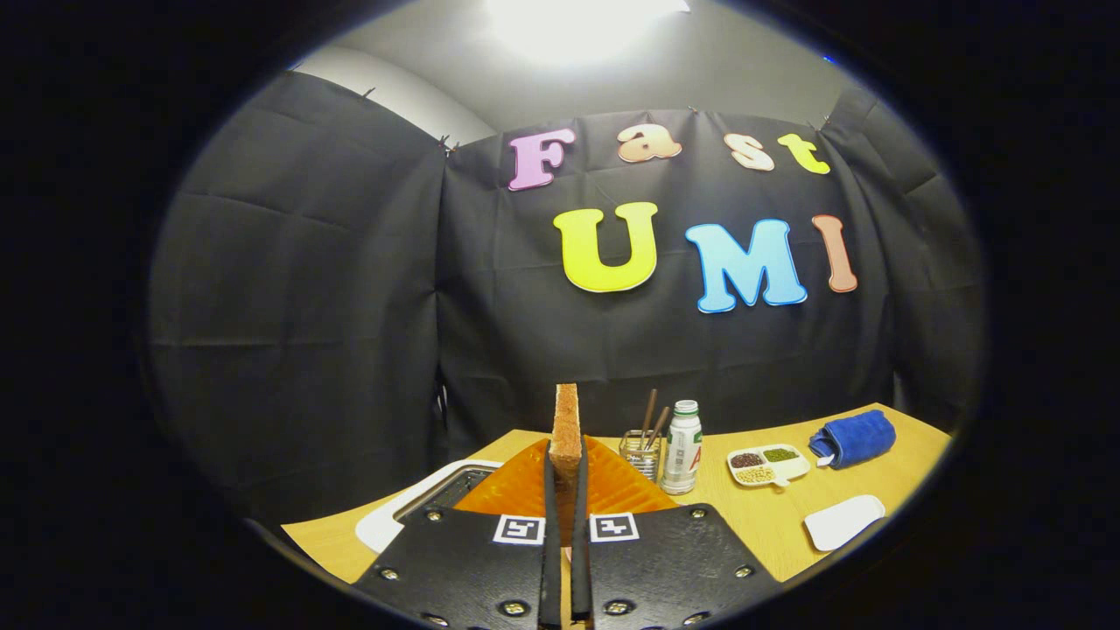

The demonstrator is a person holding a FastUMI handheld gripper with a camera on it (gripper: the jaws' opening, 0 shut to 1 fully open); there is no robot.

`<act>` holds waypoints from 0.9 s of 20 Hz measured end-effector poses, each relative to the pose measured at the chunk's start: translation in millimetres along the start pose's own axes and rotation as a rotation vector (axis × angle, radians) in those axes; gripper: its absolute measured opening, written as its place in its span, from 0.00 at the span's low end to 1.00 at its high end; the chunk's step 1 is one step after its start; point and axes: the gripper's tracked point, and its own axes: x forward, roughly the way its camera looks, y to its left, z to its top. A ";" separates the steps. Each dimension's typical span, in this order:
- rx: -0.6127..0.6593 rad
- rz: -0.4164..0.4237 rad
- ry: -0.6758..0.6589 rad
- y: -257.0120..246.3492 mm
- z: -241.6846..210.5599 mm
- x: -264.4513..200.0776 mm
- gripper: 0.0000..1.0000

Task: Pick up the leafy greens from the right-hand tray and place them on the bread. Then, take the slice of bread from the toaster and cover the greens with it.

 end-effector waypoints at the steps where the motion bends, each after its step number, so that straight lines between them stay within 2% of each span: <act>1: -0.005 -0.016 0.009 -8.3 -3.2 -1.6 0.05; 8: 0.027 -0.109 0.066 -62.1 -33.8 -3.4 0.05; 13: 0.053 -0.137 0.082 -73.6 -48.6 -0.1 0.05; 18: 0.057 -0.143 0.111 -68.1 -69.7 24.0 0.05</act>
